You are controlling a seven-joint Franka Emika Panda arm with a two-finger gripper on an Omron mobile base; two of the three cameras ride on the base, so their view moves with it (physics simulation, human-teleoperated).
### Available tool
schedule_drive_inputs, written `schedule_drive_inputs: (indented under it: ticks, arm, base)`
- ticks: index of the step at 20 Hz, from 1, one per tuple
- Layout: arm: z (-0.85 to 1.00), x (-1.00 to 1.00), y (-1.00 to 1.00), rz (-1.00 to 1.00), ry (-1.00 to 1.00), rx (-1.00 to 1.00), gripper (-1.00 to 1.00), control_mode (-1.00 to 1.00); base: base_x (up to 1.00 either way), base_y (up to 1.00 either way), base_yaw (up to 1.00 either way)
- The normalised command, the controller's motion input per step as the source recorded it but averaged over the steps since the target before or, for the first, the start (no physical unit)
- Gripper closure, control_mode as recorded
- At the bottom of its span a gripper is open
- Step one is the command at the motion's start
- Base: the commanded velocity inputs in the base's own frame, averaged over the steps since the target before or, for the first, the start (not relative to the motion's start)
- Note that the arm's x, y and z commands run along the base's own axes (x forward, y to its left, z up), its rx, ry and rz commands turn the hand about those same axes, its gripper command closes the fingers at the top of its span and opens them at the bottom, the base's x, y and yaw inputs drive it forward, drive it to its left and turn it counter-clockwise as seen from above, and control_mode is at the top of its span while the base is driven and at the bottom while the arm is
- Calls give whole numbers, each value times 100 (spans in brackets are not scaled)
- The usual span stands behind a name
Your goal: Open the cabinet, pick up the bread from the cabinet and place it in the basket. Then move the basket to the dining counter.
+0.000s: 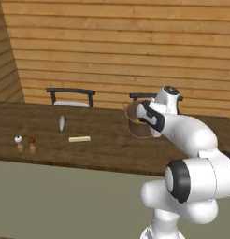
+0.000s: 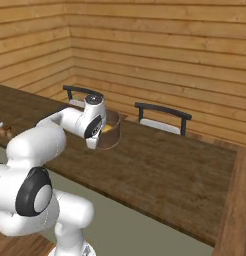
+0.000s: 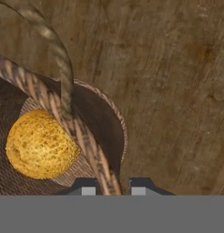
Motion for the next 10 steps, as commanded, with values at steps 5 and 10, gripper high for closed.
schedule_drive_inputs:
  ticks: [5,10]
  arm:
    - [-64,14,-15,0,16,4,100,-100]
    - [-60,5,-6,0,13,7,100,-100]
  base:
    - [0,0,0]
    - [0,0,0]
